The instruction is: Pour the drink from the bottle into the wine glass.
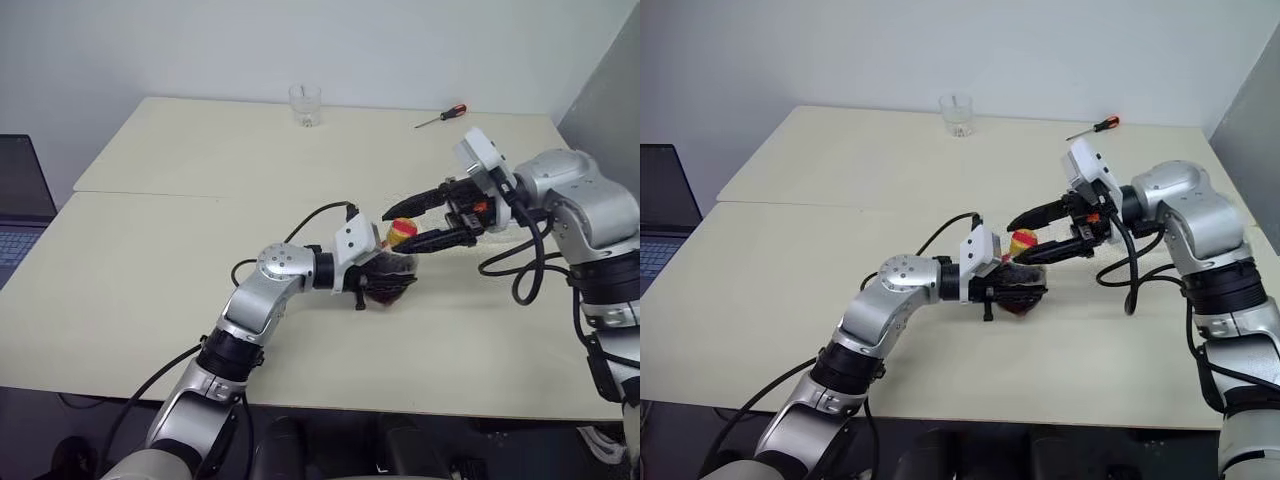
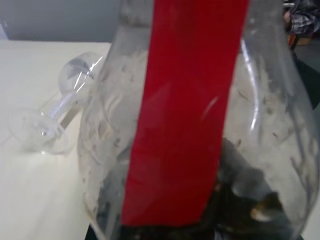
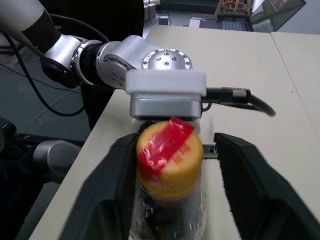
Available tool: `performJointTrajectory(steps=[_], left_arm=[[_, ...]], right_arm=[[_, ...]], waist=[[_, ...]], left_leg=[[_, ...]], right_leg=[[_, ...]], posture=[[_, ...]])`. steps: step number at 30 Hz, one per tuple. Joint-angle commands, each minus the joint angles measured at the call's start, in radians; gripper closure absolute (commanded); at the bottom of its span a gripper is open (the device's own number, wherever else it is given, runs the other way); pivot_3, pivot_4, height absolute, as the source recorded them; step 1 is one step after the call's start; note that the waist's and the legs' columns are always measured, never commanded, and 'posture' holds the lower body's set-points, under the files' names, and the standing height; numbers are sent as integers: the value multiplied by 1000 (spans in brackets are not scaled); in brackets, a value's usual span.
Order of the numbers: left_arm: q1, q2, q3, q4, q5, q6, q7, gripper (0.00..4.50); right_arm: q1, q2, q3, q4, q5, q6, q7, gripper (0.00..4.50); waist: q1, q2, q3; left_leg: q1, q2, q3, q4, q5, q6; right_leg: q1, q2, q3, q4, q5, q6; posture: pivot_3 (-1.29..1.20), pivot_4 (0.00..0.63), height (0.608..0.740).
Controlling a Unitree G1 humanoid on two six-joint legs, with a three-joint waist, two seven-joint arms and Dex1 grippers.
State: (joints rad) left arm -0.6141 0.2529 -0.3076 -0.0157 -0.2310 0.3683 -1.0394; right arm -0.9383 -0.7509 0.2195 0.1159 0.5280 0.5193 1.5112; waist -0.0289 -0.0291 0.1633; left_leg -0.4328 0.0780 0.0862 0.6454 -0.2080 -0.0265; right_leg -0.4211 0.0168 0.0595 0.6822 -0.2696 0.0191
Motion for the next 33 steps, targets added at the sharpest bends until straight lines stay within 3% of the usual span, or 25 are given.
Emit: performJointTrajectory(steps=[1, 3, 9, 17, 23, 26, 28, 33], left_arm=[[-29, -17, -1, -57, -31, -37, -14, 3287], [-34, -22, -6, -49, -31, -40, -19, 3287], [-38, -36, -6, -36, -28, -44, -18, 3287], [-20, -28, -1, -9, -15, -54, 0, 3287], [-47, -21, 29, 127, 13, -96, 46, 3287], [-55, -17, 29, 163, 20, -121, 47, 3287], [-65, -21, 27, 196, 24, -138, 48, 3287], [-94, -43, 21, 270, 42, -185, 49, 3287]], right_arm=[[-10, -23, -36, -52, 30, 36, 52, 469], [-11, -35, -51, -55, 31, 40, 43, 0], [24, -113, -158, -73, 65, 92, -6, 0], [290, -173, -497, -359, 266, 317, -288, 0], [327, -76, -641, -641, 507, 553, -760, 0], [325, 30, -613, -713, 576, 633, -1043, 0], [329, 157, -565, -746, 589, 658, -1254, 0], [327, 354, -486, -816, 552, 701, -1611, 0]], waist=[[-1, 0, 0], [-1, 0, 0], [1, 0, 0], [1, 1, 0], [-6, 1, 0], [-6, 1, 0], [-6, 1, 0], [-1, 2, 0]], left_leg=[[0, 0, 0, 0, 0, 0], [0, 0, 0, 0, 0, 0], [0, 0, 0, 0, 0, 0], [0, 0, -1, 0, 0, 0], [2, 0, -3, 0, 0, 0], [2, 0, -4, 0, 1, 1], [2, 1, -4, 0, 1, 1], [-1, 0, -3, 0, 1, 1]], right_leg=[[0, 0, 0, 0, 0, 0], [0, 0, 0, 0, 0, 0], [0, 0, 0, 0, 0, 0], [1, 0, 2, 0, 0, 0], [1, 2, 3, 3, -1, 2], [1, 2, 4, 3, -1, 3], [1, 2, 5, 3, -1, 3], [-1, 2, 5, 1, -1, 1]], posture=[[0, 150, 740], [0, 150, 740], [0, 150, 740], [0, 150, 740], [0, 150, 740], [0, 150, 740], [0, 150, 740], [0, 150, 740]])
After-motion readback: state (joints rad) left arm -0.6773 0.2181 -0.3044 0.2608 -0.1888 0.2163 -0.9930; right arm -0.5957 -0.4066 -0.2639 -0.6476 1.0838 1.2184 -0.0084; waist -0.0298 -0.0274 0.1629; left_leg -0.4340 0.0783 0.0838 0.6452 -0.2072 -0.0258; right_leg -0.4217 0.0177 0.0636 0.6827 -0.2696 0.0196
